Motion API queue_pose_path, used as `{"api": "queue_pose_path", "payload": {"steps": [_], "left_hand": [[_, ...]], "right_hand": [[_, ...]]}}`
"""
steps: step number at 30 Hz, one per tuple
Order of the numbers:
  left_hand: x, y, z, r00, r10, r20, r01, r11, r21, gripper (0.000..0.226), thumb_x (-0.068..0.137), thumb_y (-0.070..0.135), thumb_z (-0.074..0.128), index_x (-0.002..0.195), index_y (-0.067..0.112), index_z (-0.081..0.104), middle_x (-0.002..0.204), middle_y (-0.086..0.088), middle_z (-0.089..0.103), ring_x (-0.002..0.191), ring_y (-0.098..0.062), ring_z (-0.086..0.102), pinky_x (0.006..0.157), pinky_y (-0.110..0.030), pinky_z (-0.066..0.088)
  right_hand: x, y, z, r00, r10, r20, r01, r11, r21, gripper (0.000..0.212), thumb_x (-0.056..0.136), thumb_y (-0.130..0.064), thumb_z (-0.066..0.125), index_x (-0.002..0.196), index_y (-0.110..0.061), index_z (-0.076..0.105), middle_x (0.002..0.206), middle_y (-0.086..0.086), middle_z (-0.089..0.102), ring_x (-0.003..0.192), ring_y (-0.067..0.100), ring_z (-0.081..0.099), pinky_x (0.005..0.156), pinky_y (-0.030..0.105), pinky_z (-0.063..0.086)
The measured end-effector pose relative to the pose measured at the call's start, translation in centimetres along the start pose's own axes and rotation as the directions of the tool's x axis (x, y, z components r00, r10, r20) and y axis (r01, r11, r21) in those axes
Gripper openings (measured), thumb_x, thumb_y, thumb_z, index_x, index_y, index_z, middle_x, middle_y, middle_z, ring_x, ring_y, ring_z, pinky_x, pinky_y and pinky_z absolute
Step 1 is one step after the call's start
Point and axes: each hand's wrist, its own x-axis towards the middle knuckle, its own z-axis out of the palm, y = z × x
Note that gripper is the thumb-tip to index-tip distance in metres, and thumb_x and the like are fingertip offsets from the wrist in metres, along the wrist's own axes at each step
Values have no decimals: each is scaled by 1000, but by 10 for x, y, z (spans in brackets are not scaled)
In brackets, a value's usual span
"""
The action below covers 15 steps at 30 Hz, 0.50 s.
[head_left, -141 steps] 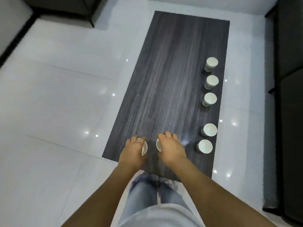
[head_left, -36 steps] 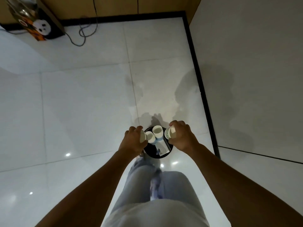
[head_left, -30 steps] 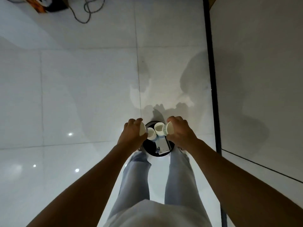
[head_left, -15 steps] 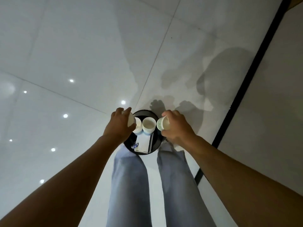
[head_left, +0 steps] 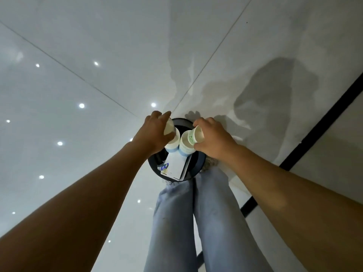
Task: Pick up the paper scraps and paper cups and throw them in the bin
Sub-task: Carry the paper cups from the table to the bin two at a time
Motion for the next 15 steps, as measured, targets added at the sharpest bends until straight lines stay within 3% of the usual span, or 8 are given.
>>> {"api": "queue_pose_path", "payload": {"steps": [9,15], "left_hand": [[32,-22,45,986,9,165,-11,1000,16,73,86,36,64,147,21,27,144,-10,34,129,-30,35,100,-36,36],[38,-39,72,980,-9,198,13,1000,-21,77,88,39,62,150,23,20,155,-7,20,140,-29,20,109,-39,29]], "right_hand": [[45,18,40,994,-14,105,19,999,-47,70,79,-20,70,142,-21,38,139,7,39,129,26,37,101,33,37],[62,25,68,980,-6,199,38,987,-157,78,83,-22,67,149,-22,25,148,5,29,135,28,30,106,39,38]]}}
